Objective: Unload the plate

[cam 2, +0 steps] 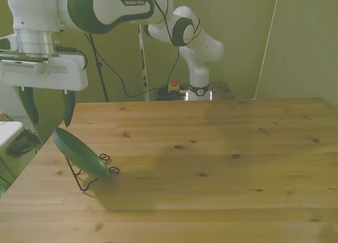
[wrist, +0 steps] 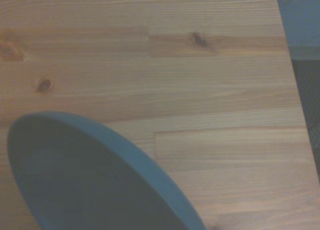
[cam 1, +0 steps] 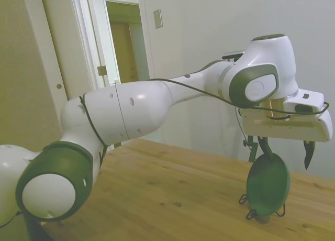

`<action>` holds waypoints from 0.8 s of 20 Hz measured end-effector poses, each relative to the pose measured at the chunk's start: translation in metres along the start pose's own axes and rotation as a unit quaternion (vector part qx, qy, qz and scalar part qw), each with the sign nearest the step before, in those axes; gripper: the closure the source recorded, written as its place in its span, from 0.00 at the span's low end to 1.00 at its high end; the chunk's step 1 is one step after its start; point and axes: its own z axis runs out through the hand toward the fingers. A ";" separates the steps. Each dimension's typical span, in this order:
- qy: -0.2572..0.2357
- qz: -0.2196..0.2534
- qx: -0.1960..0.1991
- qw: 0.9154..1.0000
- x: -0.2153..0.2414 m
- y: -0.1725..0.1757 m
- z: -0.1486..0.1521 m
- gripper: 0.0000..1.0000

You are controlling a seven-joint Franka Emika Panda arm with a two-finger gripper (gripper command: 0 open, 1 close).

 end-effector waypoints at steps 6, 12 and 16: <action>0.003 -0.013 -0.018 1.000 0.002 -0.006 0.018 1.00; 0.000 -0.012 -0.019 1.000 0.004 -0.001 0.022 1.00; -0.002 -0.012 -0.014 1.000 0.005 0.001 0.028 1.00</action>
